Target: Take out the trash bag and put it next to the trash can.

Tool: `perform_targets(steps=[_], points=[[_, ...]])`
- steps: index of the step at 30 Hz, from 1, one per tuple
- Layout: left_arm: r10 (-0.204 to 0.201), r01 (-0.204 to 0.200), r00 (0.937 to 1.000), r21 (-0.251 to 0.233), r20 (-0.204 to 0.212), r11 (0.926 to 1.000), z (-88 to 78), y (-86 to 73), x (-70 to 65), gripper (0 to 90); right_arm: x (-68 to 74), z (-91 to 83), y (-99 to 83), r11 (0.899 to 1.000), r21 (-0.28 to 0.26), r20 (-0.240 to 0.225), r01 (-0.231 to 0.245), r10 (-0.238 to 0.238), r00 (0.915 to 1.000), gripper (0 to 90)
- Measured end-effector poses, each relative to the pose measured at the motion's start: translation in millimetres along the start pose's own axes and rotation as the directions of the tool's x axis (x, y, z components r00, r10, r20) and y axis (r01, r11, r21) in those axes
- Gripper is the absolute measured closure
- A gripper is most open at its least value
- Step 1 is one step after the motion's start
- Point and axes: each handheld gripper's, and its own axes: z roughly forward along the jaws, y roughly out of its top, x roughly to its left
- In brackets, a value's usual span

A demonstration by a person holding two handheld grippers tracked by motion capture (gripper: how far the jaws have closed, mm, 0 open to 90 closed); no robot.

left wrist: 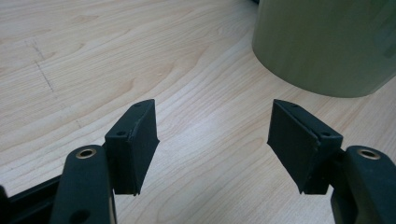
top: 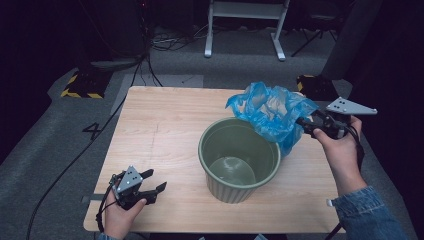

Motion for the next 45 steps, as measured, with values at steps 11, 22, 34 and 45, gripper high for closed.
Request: perform_targets(steps=[11,22,34,45], points=[[0.000,0.000,1.0000,0.001,0.000,1.0000,0.6,0.6,0.8,32.6,10.6,-52.9,-31.6,0.999,0.034,-0.033,-0.006,0.007,0.9994,36.2],[0.002,-0.002,1.0000,0.026,-0.004,0.9997,1.5,-1.7,2.1,32.4,11.4,-85.0,-83.4,0.994,0.110,0.041,-0.011,0.006,0.9992,25.6],[-0.008,0.016,0.9977,0.114,-0.068,0.9933,-4.9,-11.4,11.3,29.3,-5.6,-73.0,-148.1,0.969,0.232,0.078,-0.083,0.067,0.9947,25.6],[-0.053,0.067,0.9957,0.194,-0.077,0.9787,-11.2,-22.0,20.4,26.4,-16.9,-61.6,-187.8,0.937,0.330,0.080,-0.111,0.089,0.9928,23.5]])
